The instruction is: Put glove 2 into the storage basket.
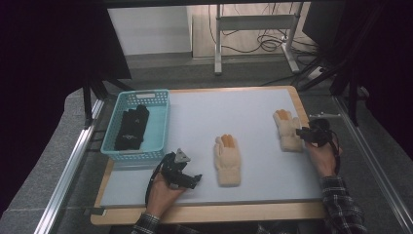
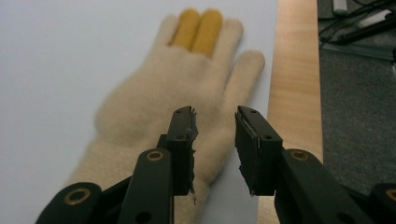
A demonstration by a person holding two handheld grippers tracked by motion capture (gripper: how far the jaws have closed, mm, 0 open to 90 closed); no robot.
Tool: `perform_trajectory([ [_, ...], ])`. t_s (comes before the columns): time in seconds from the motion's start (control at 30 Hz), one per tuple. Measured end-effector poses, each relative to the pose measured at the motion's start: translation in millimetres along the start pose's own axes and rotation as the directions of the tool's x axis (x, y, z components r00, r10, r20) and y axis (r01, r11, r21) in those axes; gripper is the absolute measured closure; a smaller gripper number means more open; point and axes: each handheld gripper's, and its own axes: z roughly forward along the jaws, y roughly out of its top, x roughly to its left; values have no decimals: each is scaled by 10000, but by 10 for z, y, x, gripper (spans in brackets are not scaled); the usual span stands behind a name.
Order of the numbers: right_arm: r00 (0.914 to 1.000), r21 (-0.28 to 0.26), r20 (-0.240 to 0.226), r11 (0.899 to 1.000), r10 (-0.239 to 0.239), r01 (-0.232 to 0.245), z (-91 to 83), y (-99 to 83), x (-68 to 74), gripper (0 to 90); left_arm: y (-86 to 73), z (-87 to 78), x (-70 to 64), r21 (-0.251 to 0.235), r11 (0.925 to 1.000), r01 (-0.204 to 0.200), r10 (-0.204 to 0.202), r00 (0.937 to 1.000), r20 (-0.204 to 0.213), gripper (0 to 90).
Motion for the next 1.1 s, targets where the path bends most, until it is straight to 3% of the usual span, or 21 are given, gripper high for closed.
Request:
perform_trajectory([
  [0.17, 9991, 551, -95, 9977, 403, -397, 139, -108, -31, 649, 0, 0, 0, 1, 10000, -1, 1, 10000, 0, 0],
  [0.23, 9969, 344, -316, 9968, 727, -716, 147, -133, -49, 666, 0, 0, 0, 3, 10000, -2, 2, 10000, -1, 0],
  [0.3, 9941, 431, -558, 9950, 925, -902, 143, -134, -44, 803, 0, 0, 0, 5, 10000, -3, 3, 10000, -1, 0],
  [0.37, 9927, 510, -661, 9939, 1006, -973, 144, -123, -20, 842, 0, 0, 0, 2, 10000, -5, 5, 10000, -2, 0],
  [0.5, 9976, 439, -275, 9971, 640, -628, 123, -79, 40, 853, 0, 0, 0, 4, 10000, -6, 6, 10000, -3, 0],
  [0.67, 9986, -93, -412, 9994, 324, -328, -26, 7, 130, 852, 0, 0, 0, 3, 10000, -4, 4, 10000, -3, 0],
  [0.77, 9987, -332, -497, 9994, -115, 99, -135, 95, 251, 853, 0, 0, 0, 5, 10000, -7, 7, 10000, -3, 0],
  [0.9, 9948, -576, -705, 9959, -737, 697, -224, 198, 445, 852, 0, 0, 0, 6, 10000, -6, 6, 10000, -2, 0],
  [1.1, 9846, -733, -1121, 9892, -1344, 1266, -199, 319, 751, 847, 0, 0, -1, 4, 10000, -5, 5, 10000, -4, 0],
])
